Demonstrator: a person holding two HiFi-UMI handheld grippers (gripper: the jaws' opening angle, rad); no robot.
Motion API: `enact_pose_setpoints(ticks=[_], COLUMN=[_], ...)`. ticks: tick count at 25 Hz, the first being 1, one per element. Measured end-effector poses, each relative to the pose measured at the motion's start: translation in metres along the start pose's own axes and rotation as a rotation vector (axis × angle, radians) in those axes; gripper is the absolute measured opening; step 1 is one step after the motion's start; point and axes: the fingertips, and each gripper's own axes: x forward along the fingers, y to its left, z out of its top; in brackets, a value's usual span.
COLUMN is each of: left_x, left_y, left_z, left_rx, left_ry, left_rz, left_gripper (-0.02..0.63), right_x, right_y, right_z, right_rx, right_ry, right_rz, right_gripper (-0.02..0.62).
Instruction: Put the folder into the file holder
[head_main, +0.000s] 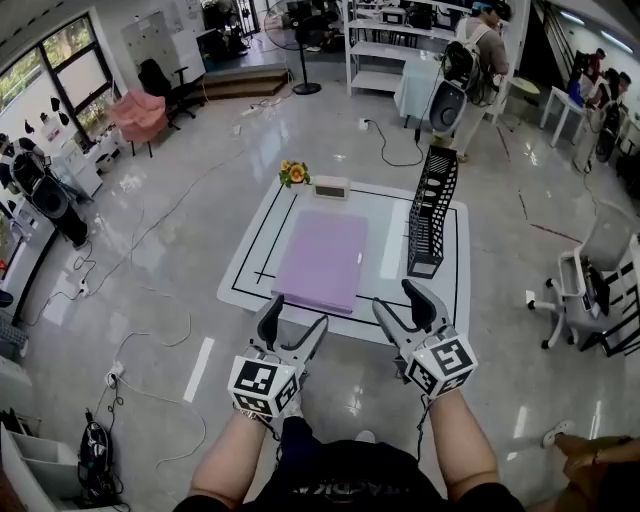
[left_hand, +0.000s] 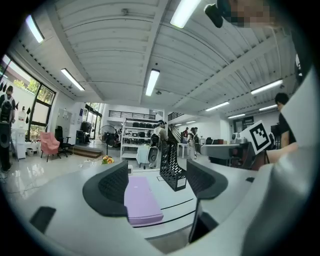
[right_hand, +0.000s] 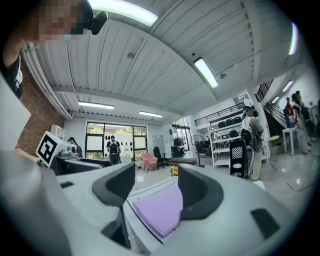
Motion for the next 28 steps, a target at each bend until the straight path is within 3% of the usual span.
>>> enact_pose_setpoints(ticks=[15, 28], left_x=[0.091, 0.134], left_y=[0.162, 0.223], left_z=[0.009, -0.003], left_rx=[-0.050, -0.090], left_ry=[0.069, 0.118], left_rz=[-0.199, -0.318], left_gripper=[0.357, 0.360], right_x=[0.137, 0.185], right_y=[-0.028, -0.029], right_z=[0.001, -0.015], right_rx=[0.059, 0.070], right_ry=[0.030, 0.076], right_rz=[-0.282, -0.420], right_gripper=[0.253, 0.253])
